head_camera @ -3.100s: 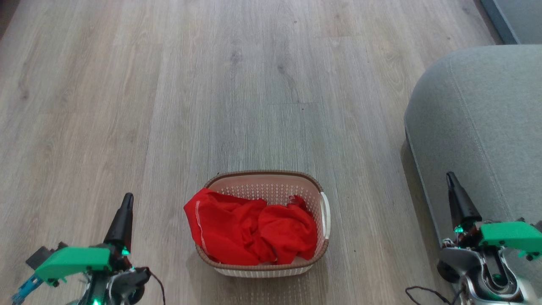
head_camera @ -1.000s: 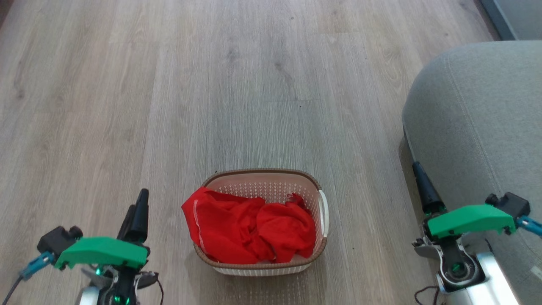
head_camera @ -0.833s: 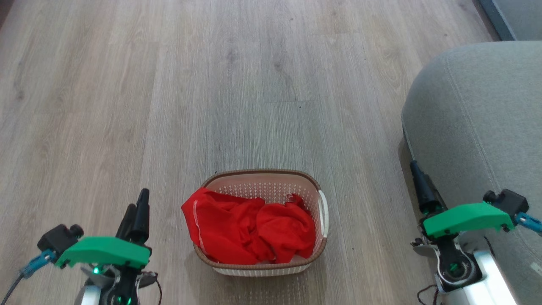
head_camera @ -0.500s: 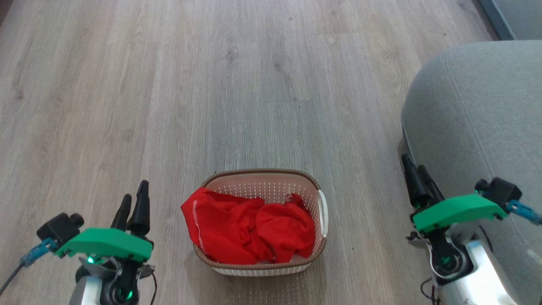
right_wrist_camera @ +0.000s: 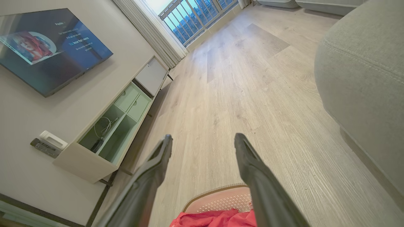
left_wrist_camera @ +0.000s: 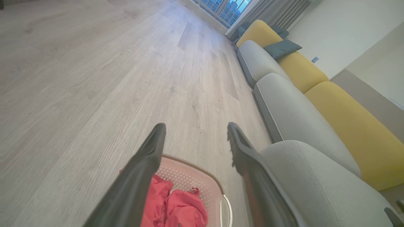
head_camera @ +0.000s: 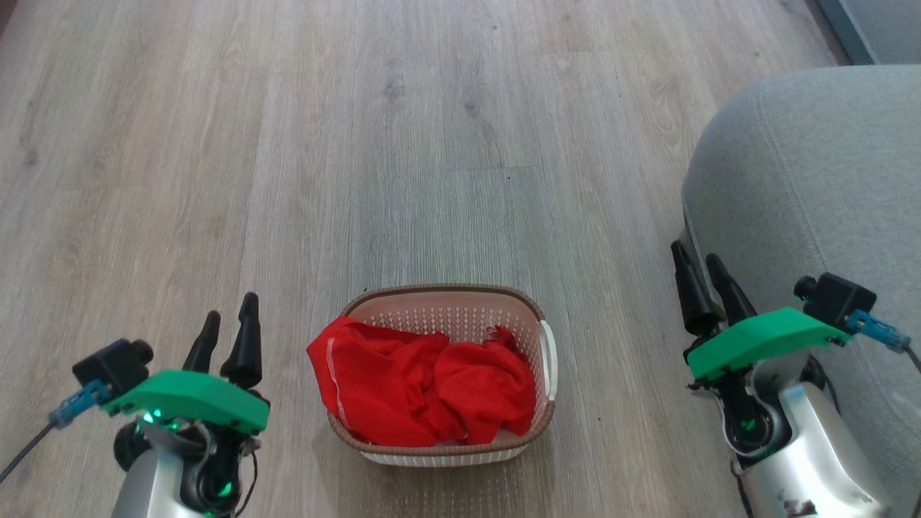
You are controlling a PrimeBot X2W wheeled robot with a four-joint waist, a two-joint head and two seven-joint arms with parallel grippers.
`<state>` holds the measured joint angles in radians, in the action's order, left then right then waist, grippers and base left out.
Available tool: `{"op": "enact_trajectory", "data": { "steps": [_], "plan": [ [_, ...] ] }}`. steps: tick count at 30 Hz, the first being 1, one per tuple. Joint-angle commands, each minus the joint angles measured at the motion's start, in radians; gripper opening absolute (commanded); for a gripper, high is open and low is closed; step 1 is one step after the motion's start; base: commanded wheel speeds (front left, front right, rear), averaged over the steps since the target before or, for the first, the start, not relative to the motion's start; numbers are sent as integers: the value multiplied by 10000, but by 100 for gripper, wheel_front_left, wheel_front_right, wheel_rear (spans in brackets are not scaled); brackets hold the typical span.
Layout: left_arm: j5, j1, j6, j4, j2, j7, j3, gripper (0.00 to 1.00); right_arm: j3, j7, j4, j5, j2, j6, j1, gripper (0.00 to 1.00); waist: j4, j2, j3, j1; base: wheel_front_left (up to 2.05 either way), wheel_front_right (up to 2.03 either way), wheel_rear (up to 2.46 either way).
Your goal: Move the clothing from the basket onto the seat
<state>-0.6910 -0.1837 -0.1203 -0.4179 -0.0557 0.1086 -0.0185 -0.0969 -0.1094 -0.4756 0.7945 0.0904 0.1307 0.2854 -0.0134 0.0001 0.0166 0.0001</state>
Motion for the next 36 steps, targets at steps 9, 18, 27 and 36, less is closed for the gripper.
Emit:
{"op": "enact_trajectory", "data": {
  "steps": [9,18,27,36],
  "plan": [
    [1310,-839,-70,177,-230,396,-160,100,-322,-375,146,-1200,157,1,913,100,-13,-1,58,-1,0,0,0],
    [2537,-1106,-78,67,-231,659,-264,100,-520,-641,-65,-2200,196,1,1266,100,-32,-1,107,-1,0,0,0],
    [3667,-1446,-86,-117,-238,923,-346,100,-608,-908,-453,-3194,252,1,1632,100,-39,-1,116,-1,0,0,0],
    [4747,-1666,-93,-364,-208,1186,-418,100,-604,-1175,-717,-4333,274,0,1910,100,-61,-1,89,-1,0,0,0]
  ]
}}
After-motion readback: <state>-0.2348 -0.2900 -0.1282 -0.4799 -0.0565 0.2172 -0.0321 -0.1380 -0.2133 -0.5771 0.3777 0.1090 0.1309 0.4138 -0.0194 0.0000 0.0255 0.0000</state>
